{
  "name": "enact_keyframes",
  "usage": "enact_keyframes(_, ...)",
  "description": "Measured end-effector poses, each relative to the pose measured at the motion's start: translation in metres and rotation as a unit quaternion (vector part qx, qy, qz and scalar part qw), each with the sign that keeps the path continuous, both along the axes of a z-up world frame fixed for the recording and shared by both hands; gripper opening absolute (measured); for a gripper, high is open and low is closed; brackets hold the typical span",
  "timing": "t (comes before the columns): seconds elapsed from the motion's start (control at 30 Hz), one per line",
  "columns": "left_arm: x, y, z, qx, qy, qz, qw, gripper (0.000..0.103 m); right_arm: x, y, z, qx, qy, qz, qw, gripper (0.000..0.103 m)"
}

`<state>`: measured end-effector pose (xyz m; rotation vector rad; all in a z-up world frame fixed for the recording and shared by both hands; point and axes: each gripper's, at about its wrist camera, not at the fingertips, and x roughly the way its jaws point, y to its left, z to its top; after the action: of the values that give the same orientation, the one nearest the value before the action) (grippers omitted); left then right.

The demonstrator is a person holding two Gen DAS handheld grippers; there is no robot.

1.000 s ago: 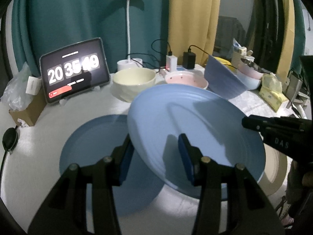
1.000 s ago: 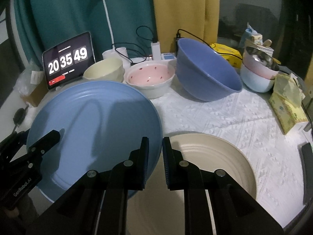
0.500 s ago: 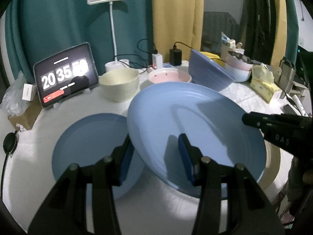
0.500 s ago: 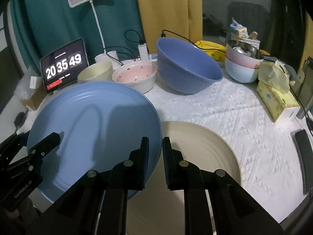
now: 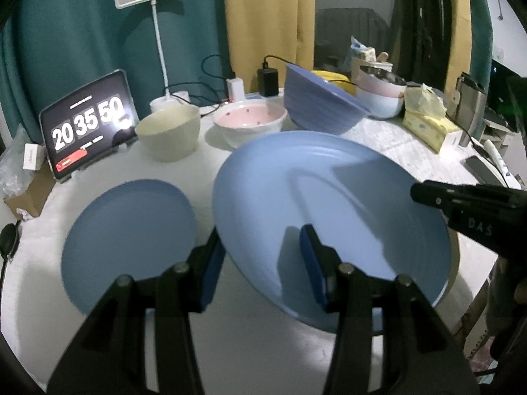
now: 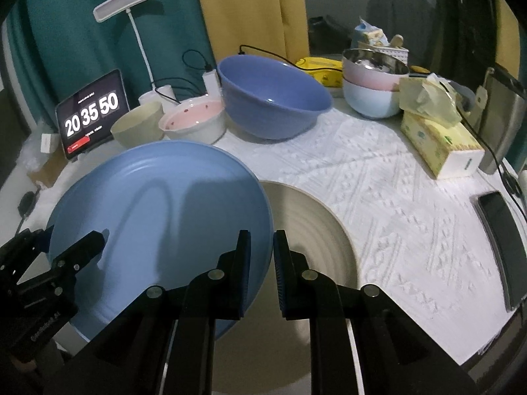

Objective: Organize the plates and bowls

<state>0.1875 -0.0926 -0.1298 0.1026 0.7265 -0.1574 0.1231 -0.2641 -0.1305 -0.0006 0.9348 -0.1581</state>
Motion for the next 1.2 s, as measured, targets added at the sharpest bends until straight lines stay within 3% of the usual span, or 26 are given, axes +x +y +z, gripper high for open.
enact_keyframes(0.83,0.003,-0.040,-0.034,0.027,0.058,-0.048,0.9968,0.048,-0.023,-0.034,-0.004,-0.016,0.003,-0.042,0.999,0.016)
enact_keyframes(1.2,-0.001,-0.026,-0.023,0.013,0.043,-0.039,0.9982,0.049,-0.024,-0.028,0.007,-0.035,-0.009,-0.044,0.998,0.019)
